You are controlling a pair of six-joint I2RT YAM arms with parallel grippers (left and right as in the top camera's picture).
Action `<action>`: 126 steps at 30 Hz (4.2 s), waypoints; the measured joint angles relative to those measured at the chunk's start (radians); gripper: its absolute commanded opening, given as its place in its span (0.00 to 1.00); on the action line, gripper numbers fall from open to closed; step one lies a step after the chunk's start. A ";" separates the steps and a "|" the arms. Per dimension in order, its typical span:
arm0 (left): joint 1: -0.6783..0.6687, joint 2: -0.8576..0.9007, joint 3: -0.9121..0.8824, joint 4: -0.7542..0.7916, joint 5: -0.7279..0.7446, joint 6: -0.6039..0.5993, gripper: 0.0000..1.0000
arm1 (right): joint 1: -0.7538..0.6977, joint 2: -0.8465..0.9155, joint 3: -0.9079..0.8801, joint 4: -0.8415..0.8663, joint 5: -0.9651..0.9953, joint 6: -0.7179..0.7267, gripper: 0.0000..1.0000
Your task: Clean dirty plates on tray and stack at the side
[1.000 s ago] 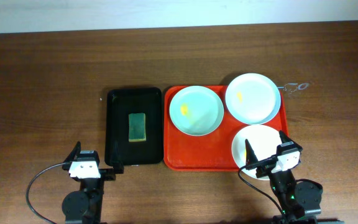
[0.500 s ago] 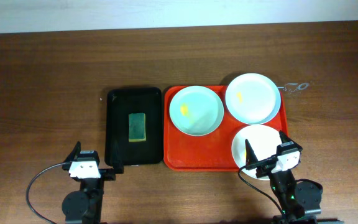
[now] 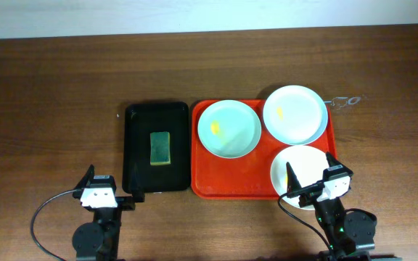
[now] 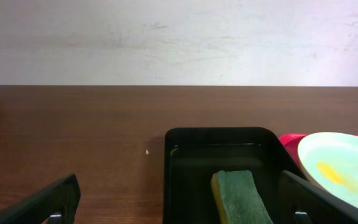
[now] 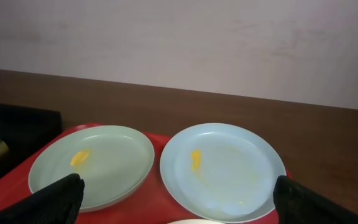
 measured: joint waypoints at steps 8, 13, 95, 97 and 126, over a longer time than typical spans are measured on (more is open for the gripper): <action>0.000 0.000 0.000 0.000 0.000 0.000 0.99 | 0.000 0.000 0.000 0.000 0.000 0.000 0.98; 0.000 0.000 0.000 0.000 0.000 0.000 0.99 | 0.000 0.000 0.000 0.000 0.000 0.000 0.98; -0.125 1.728 1.569 -1.086 0.082 -0.103 0.40 | 0.685 1.490 1.172 -0.828 -0.027 0.491 0.38; -0.125 1.728 1.569 -1.078 0.073 -0.104 0.40 | 0.773 1.536 1.169 -0.811 0.042 0.496 0.39; -0.125 1.728 1.569 -1.053 0.040 -0.108 0.52 | 1.011 1.749 1.011 -0.508 0.311 -0.096 0.31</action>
